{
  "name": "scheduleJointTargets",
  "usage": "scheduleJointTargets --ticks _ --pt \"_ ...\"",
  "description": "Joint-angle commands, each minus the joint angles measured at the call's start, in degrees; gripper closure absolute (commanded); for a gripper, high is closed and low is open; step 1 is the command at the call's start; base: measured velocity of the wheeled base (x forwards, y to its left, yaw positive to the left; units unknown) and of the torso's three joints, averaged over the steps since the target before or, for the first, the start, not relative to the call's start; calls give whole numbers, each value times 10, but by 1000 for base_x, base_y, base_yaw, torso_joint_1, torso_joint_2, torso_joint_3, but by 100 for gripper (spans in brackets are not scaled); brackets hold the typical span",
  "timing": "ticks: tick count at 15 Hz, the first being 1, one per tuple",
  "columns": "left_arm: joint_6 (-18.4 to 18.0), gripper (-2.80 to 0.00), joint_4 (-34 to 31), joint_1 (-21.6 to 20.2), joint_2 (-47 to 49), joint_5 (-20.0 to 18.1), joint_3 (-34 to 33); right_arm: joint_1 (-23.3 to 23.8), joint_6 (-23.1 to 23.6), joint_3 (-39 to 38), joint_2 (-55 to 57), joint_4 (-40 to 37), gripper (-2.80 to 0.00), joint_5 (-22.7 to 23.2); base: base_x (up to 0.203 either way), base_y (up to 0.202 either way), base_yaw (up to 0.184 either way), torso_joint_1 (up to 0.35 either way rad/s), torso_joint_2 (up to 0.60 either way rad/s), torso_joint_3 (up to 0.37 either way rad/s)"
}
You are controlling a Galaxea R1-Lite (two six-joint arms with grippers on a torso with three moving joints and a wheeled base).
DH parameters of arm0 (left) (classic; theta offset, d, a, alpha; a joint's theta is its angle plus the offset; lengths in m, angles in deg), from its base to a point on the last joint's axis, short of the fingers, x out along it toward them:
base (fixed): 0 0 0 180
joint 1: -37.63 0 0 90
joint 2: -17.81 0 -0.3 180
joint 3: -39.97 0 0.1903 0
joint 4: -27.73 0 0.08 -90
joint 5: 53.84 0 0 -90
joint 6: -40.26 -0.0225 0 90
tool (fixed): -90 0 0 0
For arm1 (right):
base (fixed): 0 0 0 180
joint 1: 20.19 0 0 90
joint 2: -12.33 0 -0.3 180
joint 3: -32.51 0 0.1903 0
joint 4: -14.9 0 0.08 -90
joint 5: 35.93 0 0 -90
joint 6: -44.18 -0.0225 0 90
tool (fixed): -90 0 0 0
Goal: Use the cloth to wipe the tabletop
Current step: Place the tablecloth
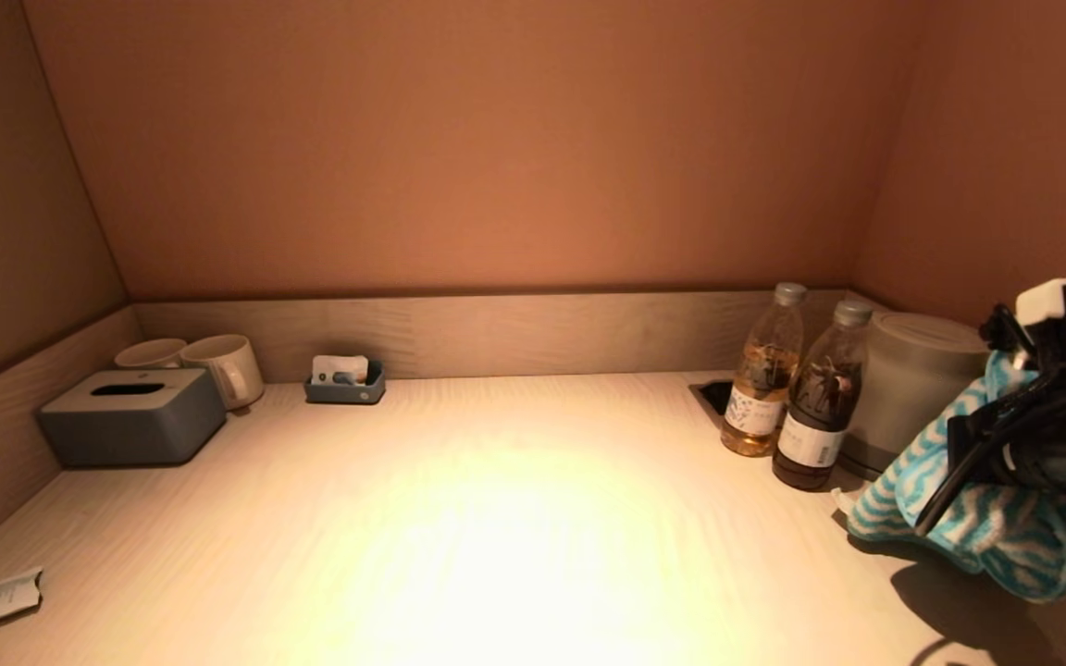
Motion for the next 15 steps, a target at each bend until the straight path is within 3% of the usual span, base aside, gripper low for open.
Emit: scheduleJointTargets --ticks 1,15 --pt "0 0 0 0 0 0 0 14 -12 0 58 47 0 -1 0 0 0 0 0 0" --pt "0 0 0 0 0 0 0 89 -14 -5 149 67 0 20 0 0 0 0 0 0"
